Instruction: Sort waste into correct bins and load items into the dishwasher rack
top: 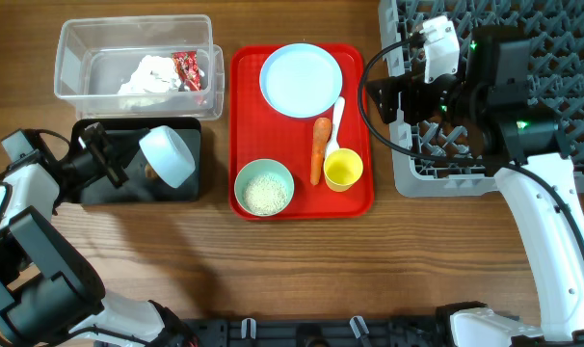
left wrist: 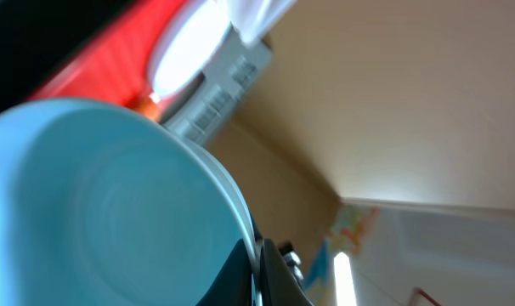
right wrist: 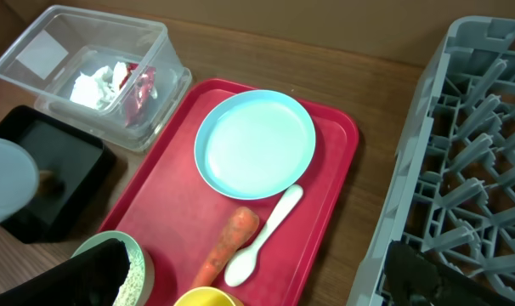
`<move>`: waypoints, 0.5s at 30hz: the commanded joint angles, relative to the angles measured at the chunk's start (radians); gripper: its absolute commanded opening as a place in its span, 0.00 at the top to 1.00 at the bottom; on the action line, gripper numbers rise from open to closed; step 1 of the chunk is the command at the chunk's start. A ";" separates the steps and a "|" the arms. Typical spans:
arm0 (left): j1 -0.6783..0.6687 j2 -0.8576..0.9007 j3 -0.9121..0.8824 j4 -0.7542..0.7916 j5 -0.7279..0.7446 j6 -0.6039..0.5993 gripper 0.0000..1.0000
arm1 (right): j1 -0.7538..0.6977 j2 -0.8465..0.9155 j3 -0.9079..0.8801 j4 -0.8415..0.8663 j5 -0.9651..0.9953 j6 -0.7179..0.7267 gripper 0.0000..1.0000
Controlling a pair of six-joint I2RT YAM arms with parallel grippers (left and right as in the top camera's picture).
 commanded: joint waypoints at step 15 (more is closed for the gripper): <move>-0.263 -0.214 0.164 0.131 -0.280 0.160 0.96 | -0.004 0.010 0.022 0.003 -0.005 0.008 0.00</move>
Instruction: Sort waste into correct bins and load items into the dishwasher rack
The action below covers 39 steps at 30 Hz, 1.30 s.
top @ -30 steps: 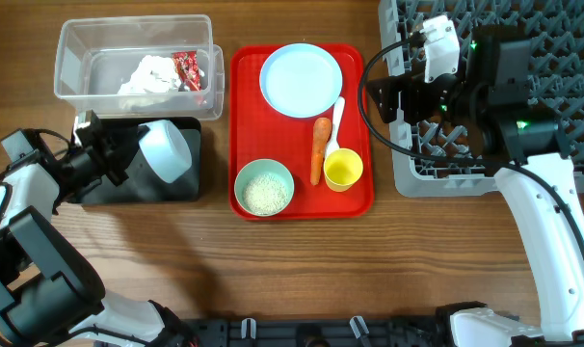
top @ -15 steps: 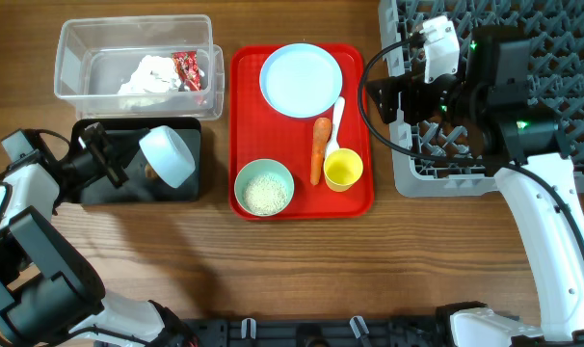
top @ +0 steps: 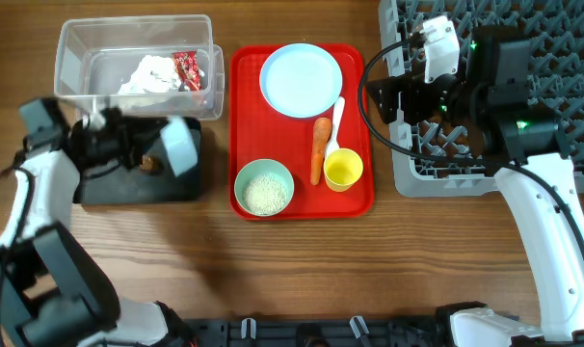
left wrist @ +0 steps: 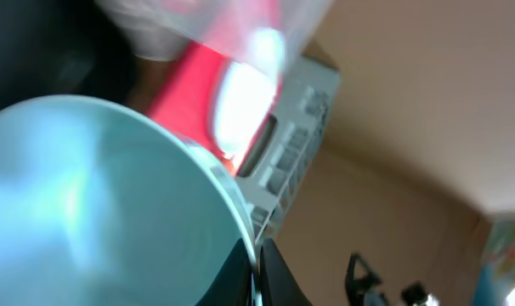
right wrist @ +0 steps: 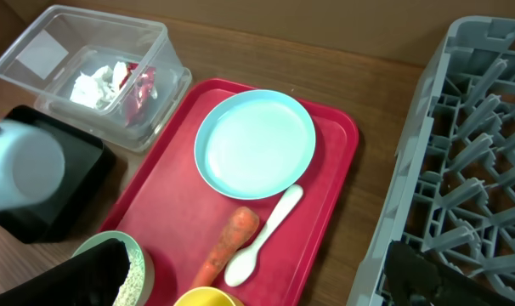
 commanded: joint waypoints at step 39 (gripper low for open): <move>-1.051 -0.131 0.225 -0.238 -0.869 1.598 0.96 | -0.005 0.088 0.022 0.142 -0.204 0.016 0.10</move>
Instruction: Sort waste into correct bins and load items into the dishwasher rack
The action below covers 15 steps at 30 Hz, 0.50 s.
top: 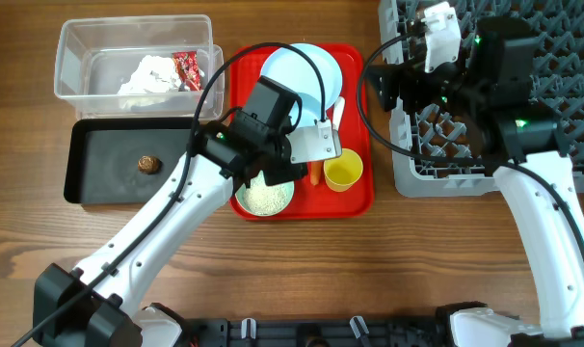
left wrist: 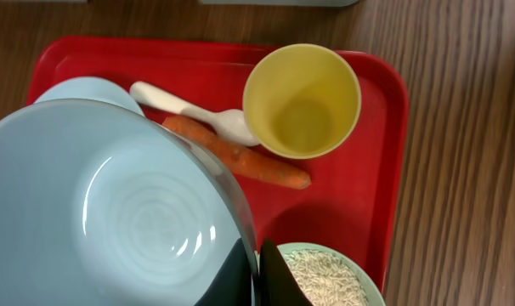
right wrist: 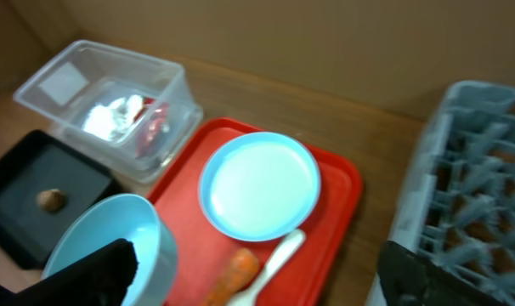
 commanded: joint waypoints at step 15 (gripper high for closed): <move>-0.068 -0.066 0.005 0.006 -0.015 0.055 0.96 | 0.004 0.265 0.022 -0.105 -0.472 0.112 0.32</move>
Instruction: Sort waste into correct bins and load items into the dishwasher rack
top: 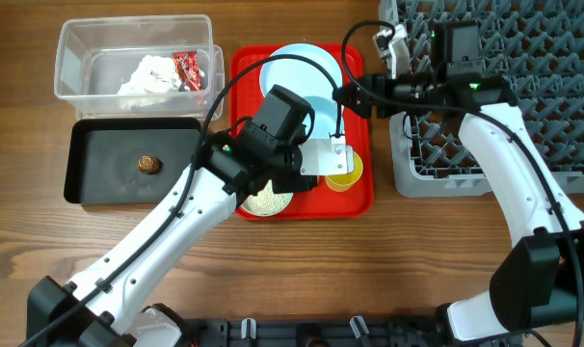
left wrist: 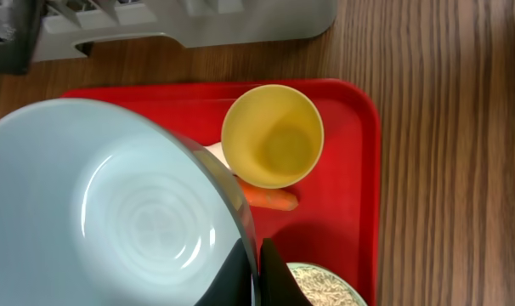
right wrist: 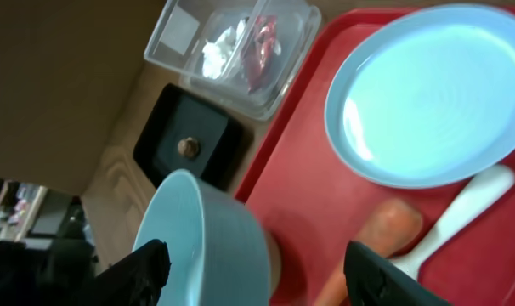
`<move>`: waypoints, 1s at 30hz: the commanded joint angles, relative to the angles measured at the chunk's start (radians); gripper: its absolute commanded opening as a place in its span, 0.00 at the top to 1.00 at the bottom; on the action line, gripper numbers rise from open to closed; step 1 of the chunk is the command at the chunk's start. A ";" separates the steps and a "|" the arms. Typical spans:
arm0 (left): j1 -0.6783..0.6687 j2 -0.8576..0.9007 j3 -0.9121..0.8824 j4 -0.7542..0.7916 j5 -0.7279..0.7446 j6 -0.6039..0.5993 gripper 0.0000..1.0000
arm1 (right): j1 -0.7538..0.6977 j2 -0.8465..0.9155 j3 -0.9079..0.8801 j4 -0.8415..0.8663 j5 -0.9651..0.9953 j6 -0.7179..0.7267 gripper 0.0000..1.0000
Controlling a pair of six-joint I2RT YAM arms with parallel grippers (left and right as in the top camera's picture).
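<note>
My left gripper [left wrist: 257, 265] is shut on the rim of a light blue bowl [left wrist: 113, 204], holding it over the red tray [top: 355, 198]. My right gripper [right wrist: 257, 276] stands open with a finger on each side of that bowl [right wrist: 211, 246]. On the tray lie a blue plate [top: 294, 63], a yellow cup [left wrist: 273, 146], a carrot [right wrist: 381, 229], a white spoon [right wrist: 461, 217] and a green bowl of rice [top: 263, 200]. The grey dishwasher rack [top: 504, 116] stands at the right.
A clear bin [top: 138, 53] with crumpled paper and a red wrapper sits at the back left. In front of it lies a black tray [top: 109, 164] holding a small brown scrap [top: 149, 165]. My left arm crosses the table's middle.
My right gripper has come from beside the rack to the tray, and its open fingers now flank the blue bowl. My left gripper has shifted the bowl slightly right, nearer the yellow cup.
My left gripper first held the blue bowl tipped over the black tray, and still did half a second later. Then the bowl was over the red tray, the brown scrap lying in the black tray. Now both grippers meet at the bowl.
</note>
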 commanded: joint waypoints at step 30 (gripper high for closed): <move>-0.003 -0.023 0.005 0.003 -0.011 0.013 0.00 | 0.076 0.002 0.020 0.082 0.241 0.121 0.96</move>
